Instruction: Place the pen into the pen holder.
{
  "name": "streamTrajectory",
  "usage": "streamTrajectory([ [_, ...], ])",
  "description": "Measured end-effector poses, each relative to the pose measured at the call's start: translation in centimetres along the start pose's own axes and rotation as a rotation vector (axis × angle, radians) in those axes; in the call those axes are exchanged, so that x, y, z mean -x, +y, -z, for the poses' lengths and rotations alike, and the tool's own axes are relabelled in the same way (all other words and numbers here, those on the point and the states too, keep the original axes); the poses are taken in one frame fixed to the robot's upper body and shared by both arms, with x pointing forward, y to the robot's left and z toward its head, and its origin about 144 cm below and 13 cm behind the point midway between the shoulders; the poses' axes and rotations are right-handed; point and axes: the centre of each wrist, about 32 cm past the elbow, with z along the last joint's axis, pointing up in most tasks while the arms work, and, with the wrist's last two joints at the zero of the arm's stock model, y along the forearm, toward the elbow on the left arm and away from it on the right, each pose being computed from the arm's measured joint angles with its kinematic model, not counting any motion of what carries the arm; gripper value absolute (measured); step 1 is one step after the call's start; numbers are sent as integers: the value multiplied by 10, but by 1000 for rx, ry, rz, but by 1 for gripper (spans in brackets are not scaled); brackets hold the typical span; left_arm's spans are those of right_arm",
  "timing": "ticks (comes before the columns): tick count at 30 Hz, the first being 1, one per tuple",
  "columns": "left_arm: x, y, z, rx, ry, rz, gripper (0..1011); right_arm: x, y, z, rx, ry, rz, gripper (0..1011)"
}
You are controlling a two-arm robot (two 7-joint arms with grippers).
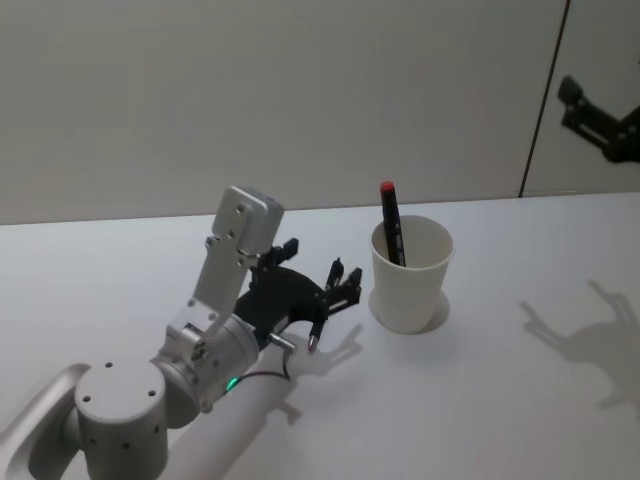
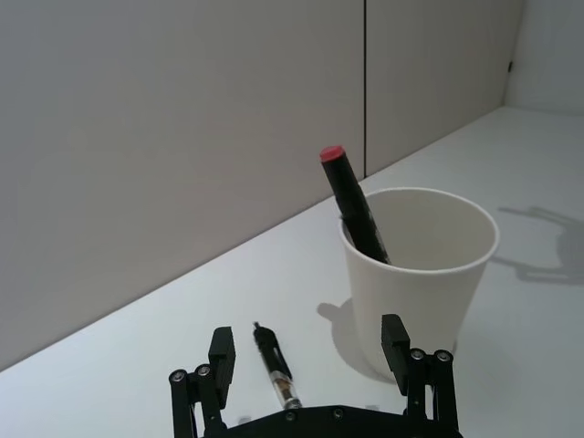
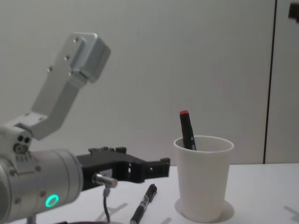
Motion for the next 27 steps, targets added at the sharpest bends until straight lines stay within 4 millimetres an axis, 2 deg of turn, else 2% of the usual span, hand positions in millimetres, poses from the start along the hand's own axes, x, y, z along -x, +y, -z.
streamTrajectory([
  [10,9,-5,5,-14,14,16,1003,0,3,-7,-57,-5,21,1001],
  [27,13,-14,11,31,-33,-99,1003,1,5,-11,-91,-7,33,1001],
])
